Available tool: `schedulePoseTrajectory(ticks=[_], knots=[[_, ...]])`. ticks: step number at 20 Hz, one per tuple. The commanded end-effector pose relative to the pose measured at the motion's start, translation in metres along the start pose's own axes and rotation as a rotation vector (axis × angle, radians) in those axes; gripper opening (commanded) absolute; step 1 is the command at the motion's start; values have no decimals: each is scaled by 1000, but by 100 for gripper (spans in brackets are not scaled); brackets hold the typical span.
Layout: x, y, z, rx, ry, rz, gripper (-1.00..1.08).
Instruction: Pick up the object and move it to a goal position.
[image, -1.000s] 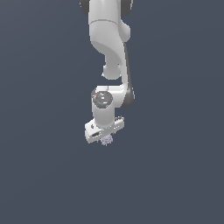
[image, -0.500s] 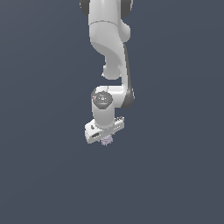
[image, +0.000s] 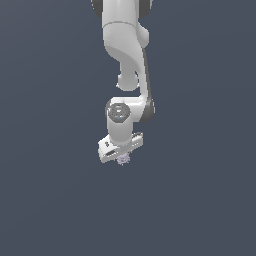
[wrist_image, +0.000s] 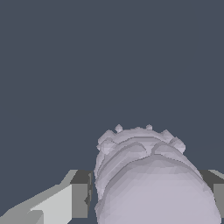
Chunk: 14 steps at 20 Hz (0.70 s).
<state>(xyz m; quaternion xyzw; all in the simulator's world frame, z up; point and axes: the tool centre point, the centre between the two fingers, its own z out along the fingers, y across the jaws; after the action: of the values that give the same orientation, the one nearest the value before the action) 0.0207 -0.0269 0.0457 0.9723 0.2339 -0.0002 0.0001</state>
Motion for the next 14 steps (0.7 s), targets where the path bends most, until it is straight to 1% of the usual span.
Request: schedulePoseTrajectory(ticks=[1,4,8,11,14], knots=[[-1,-7,-4,0,1,-1,-100],[-2,-20,-12,0,1,-1,-100],[-6,-44,-27,-1,1,-1,-100],[-9,-68,-42,-1,0,-1,-100],[-13,-98,-61,-2,0,-1,-100]])
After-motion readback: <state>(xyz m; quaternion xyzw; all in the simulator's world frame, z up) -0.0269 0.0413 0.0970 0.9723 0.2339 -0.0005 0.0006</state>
